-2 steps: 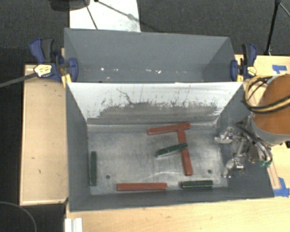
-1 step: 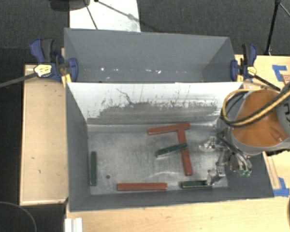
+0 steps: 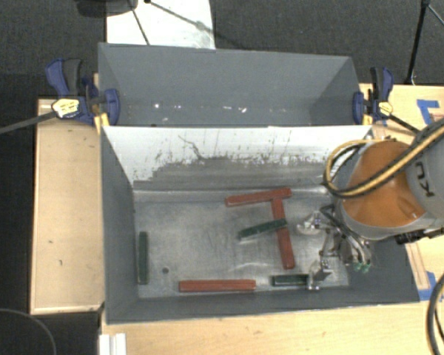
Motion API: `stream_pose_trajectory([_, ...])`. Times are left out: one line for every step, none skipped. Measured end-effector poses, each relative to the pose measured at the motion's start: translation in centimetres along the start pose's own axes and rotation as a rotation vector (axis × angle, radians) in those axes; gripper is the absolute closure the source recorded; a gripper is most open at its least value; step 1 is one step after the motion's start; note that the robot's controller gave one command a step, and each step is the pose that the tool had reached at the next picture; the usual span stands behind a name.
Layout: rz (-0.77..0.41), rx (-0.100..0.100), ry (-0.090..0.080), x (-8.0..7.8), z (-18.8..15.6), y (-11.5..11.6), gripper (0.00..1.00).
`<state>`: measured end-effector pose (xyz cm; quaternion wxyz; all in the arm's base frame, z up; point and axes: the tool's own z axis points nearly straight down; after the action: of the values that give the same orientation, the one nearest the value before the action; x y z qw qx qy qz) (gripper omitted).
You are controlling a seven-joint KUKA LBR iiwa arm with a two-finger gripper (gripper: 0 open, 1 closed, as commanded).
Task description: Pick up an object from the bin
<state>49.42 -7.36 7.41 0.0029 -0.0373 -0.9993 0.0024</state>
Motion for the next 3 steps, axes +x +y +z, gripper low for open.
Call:
stream_pose_trajectory([0.153, -0.007, -0.001, 2.0, -0.2, 4.0, 1.0])
stream_pose_trajectory([0.151, -0.007, -0.001, 2.0, -0.2, 4.0, 1.0])
stream_pose_trajectory([0.145, -0.005, -0.002, 1.6, -4.6, 4.2, 1.0])
